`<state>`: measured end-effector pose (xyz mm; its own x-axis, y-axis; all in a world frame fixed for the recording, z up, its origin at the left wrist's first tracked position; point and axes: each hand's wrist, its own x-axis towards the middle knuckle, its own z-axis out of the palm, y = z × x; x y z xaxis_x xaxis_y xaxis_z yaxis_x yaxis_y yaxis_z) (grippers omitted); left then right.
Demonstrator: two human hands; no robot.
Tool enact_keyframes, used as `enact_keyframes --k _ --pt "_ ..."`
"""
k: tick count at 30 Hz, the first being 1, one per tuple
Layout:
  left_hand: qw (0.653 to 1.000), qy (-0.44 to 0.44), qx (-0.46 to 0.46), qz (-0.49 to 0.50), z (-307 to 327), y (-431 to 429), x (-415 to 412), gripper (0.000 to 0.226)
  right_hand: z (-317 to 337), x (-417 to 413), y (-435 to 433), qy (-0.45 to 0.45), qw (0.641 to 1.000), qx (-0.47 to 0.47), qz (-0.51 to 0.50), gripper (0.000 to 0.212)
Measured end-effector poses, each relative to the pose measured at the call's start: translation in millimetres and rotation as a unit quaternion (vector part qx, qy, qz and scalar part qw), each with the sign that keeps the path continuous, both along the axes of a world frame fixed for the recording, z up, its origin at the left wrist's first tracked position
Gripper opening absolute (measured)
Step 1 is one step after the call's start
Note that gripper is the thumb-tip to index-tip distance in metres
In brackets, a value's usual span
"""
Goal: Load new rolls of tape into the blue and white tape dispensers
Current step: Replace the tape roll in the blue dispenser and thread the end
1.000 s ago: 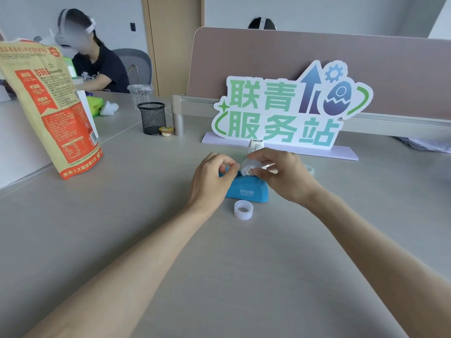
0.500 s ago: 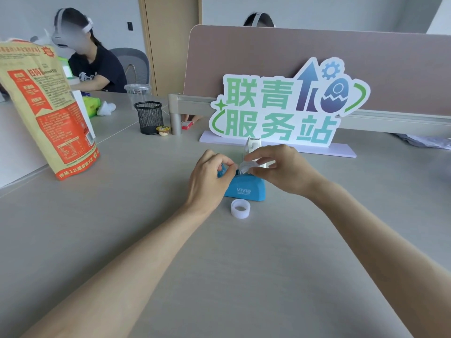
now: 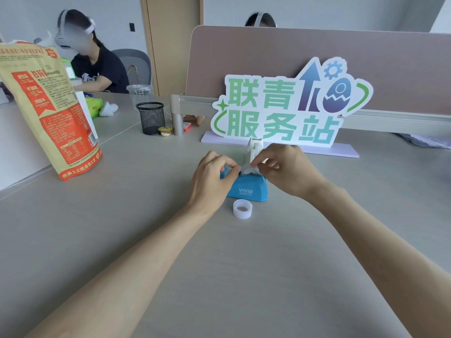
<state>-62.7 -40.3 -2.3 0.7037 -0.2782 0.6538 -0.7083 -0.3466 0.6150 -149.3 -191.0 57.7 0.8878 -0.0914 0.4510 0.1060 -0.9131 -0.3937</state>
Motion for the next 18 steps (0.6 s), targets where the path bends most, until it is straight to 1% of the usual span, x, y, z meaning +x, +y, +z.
enact_keyframes --k 6,11,18 --pt "1.000 -0.001 0.005 0.003 0 0 0 0.009 -2 -1 3 -0.005 1.000 0.001 -0.028 0.026" --pt "1.000 -0.002 0.007 0.007 0 -1 0 0.009 -7 0 6 -0.029 0.999 -0.002 -0.043 0.025" --pt "1.000 0.010 0.001 0.013 0 -2 2 0.009 -14 -1 9 -0.052 0.998 -0.002 -0.043 0.026"
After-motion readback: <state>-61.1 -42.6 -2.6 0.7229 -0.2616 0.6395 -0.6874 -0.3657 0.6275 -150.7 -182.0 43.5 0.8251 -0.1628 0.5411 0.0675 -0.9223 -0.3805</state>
